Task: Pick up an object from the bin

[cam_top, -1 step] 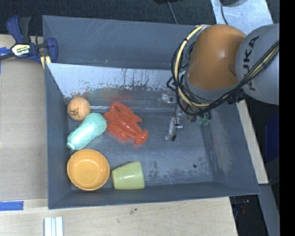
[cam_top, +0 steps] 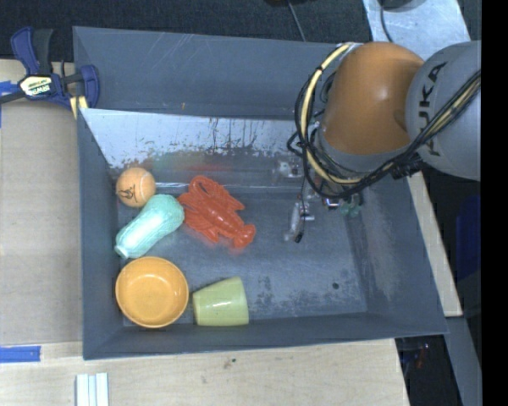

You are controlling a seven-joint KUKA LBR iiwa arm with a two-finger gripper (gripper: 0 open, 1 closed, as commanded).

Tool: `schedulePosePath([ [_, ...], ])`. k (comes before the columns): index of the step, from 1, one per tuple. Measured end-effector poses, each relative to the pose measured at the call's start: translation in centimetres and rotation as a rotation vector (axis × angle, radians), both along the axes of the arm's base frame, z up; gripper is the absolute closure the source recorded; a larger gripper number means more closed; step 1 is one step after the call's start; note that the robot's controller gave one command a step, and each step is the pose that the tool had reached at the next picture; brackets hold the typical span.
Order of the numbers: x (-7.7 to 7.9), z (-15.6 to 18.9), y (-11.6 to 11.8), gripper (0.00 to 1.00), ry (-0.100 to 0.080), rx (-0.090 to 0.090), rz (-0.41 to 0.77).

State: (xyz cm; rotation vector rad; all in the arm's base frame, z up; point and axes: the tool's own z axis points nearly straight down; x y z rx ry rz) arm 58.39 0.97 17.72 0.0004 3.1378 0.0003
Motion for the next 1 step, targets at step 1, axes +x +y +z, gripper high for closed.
schedulePosePath([
  [1, -2.76, -5.19, 4.08, 0.00, 0.001, 0.000, -0.005],
])
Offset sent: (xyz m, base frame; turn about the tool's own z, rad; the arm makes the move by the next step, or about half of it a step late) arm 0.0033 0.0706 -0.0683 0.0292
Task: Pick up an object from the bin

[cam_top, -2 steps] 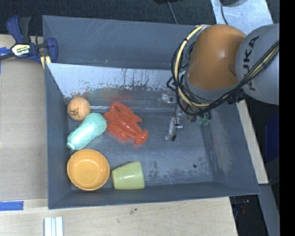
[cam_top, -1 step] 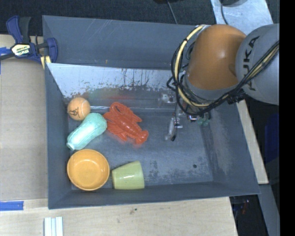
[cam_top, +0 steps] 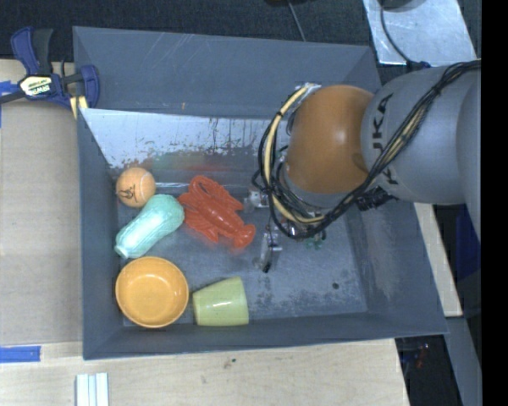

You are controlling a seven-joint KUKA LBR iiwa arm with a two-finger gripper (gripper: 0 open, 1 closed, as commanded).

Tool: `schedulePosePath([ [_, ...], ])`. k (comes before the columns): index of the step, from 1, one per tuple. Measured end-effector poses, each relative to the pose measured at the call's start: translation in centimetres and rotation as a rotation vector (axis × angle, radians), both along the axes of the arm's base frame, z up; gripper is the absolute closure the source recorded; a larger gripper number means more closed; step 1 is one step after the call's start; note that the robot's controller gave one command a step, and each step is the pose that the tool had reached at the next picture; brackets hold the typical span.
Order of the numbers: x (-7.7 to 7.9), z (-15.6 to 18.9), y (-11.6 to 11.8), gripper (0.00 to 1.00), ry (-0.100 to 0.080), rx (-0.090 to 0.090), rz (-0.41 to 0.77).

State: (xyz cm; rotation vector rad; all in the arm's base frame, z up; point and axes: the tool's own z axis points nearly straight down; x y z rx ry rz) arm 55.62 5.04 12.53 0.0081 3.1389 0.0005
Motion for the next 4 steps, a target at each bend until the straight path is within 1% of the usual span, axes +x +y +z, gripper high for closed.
schedulePosePath([
  [1, 3.2, -1.7, 3.0, 0.00, -0.014, 0.000, -0.023],
  [2, 1.9, -5.2, 0.4, 1.00, -0.019, -0.001, -0.028],
  [3, 1.9, -5.2, 0.4, 1.00, -0.020, -0.001, -0.028],
  [4, 0.8, 2.6, -3.2, 1.00, -0.024, -0.005, 0.340],
])
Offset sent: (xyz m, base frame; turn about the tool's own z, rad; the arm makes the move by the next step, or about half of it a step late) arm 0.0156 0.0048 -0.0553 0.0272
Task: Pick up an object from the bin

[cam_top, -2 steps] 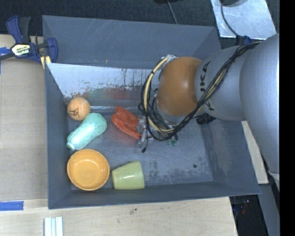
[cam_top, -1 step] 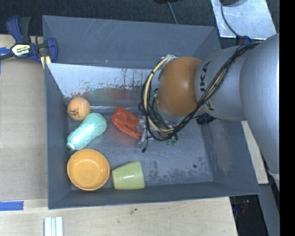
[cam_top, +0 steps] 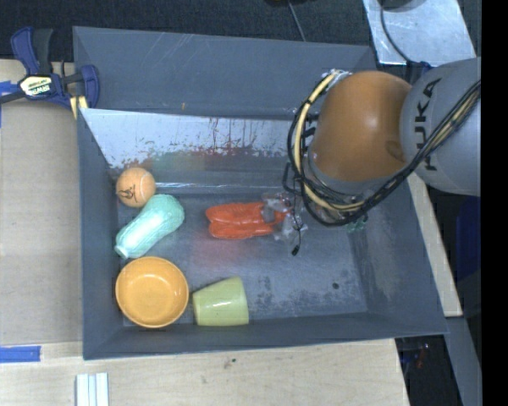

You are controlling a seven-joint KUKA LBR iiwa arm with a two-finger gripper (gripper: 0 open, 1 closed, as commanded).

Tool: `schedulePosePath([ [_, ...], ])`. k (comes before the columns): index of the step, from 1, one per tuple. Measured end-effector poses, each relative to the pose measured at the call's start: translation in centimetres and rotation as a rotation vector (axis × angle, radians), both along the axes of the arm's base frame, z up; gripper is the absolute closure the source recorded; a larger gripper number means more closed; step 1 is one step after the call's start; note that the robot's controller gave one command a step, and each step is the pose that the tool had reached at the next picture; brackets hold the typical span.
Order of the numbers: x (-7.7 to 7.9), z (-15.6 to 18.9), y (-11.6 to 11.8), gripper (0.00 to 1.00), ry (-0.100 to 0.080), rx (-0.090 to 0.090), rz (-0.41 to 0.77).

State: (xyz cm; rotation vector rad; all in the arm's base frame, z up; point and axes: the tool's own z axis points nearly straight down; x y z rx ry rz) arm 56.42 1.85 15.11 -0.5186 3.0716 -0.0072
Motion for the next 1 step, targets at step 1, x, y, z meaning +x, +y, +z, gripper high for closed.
schedulePosePath([
  [1, 0.00, 0.00, 0.00, 1.00, 0.000, 0.000, -0.001],
])
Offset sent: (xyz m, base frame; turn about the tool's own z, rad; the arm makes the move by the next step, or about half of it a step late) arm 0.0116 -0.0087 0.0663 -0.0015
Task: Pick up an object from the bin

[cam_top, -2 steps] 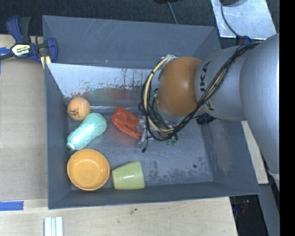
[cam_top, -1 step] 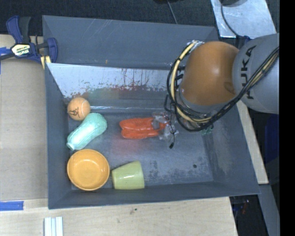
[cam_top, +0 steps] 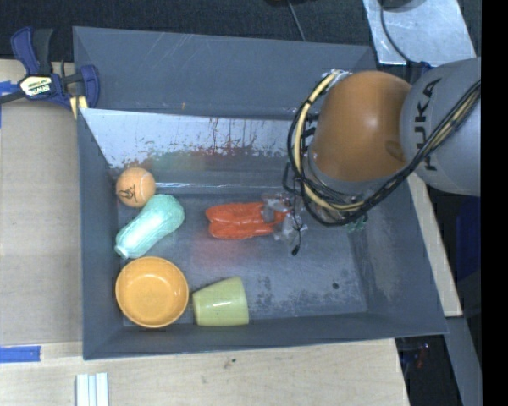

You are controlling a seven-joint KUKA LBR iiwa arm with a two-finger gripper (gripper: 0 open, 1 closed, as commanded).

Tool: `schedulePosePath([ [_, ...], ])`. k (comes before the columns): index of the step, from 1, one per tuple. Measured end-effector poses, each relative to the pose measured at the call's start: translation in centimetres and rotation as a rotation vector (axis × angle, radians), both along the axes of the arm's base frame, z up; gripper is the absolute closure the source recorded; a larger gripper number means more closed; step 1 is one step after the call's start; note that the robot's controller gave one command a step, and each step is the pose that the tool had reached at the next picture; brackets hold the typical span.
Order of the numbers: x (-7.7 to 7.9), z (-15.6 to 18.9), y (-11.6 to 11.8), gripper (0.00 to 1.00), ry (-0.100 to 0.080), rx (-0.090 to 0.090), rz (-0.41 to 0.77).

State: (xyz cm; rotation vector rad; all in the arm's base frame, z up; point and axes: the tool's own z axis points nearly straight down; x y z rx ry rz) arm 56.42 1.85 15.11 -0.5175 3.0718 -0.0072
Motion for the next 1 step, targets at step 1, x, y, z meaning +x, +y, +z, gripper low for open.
schedulePosePath([
  [1, 1.45, 7.10, -0.97, 1.00, -0.012, 0.000, -0.002],
])
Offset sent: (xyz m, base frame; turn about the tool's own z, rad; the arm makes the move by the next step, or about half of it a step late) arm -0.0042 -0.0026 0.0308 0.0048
